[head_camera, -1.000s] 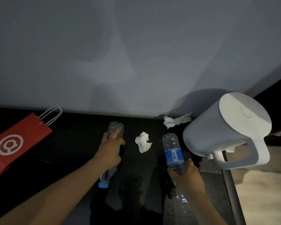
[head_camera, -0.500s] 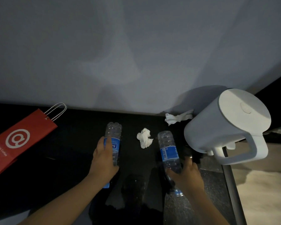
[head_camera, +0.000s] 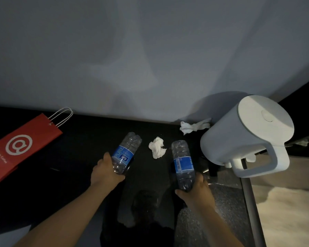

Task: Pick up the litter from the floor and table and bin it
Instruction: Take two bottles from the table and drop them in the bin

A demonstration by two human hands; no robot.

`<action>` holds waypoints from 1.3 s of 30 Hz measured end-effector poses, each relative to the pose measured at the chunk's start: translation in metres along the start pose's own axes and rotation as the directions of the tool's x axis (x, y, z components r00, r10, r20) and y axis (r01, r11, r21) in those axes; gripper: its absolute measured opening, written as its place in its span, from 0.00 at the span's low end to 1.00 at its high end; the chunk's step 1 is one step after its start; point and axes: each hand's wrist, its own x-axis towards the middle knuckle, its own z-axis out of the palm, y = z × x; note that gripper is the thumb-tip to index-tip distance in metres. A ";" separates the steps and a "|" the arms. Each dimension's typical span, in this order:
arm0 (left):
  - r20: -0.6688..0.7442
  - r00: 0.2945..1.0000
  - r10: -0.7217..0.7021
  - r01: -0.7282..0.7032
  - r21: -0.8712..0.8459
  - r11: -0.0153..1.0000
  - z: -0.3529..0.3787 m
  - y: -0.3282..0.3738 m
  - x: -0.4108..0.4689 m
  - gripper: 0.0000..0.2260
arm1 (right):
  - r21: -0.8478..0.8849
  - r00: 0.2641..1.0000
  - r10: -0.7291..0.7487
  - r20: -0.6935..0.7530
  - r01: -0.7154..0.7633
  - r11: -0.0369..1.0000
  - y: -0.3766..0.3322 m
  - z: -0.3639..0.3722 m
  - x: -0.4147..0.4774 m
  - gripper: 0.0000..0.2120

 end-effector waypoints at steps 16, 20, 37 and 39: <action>-0.080 0.924 0.375 -0.376 -0.373 0.848 -0.057 0.012 -0.055 0.23 | 0.511 0.923 -0.068 -0.378 0.269 0.817 -0.044 -0.041 -0.090 0.24; -0.127 0.859 0.497 -0.497 -0.440 0.747 -0.098 0.033 -0.079 0.21 | 0.543 0.861 -0.039 -0.507 0.355 0.761 -0.061 -0.065 -0.138 0.26; -0.139 0.353 0.925 -0.736 -0.651 0.184 -0.121 0.175 -0.280 0.16 | 0.482 0.371 0.319 -0.872 0.540 0.690 0.034 -0.169 -0.347 0.26; -0.091 0.299 0.950 -0.705 -0.692 0.156 -0.107 0.189 -0.313 0.17 | 0.481 0.320 0.360 -0.876 0.527 0.701 0.059 -0.175 -0.372 0.24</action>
